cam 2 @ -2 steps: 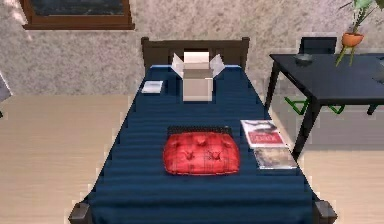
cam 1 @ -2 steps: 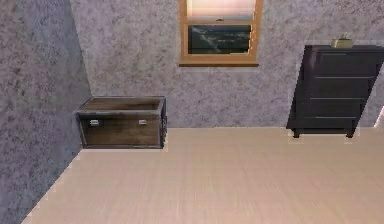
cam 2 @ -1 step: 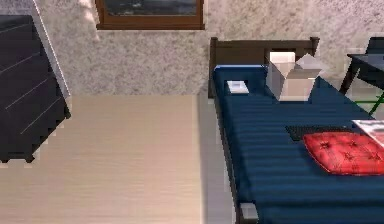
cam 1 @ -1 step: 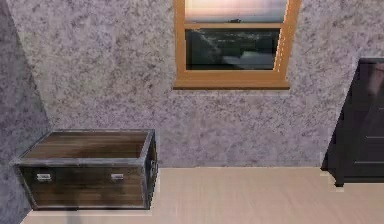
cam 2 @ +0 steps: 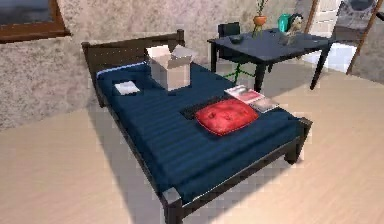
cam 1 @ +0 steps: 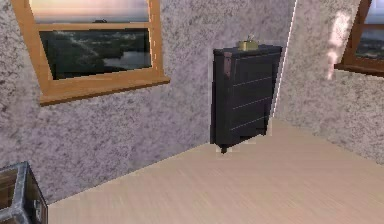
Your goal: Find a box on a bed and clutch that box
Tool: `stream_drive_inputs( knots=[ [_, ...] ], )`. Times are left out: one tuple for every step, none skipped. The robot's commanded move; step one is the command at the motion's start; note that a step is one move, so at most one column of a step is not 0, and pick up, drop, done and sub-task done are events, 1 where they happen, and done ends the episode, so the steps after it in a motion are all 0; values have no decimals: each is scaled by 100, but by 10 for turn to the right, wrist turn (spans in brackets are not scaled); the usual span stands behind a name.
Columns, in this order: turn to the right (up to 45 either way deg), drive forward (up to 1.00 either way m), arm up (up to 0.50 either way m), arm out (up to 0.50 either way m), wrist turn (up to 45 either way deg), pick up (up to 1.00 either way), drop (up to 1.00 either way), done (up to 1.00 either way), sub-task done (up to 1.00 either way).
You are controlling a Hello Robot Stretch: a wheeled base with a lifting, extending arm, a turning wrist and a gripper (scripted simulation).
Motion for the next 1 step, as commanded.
stream_drive_inputs(
  knots=[
    [0, 50, 0, 0, 0, 0, 0, 0, 0]
  ],
)
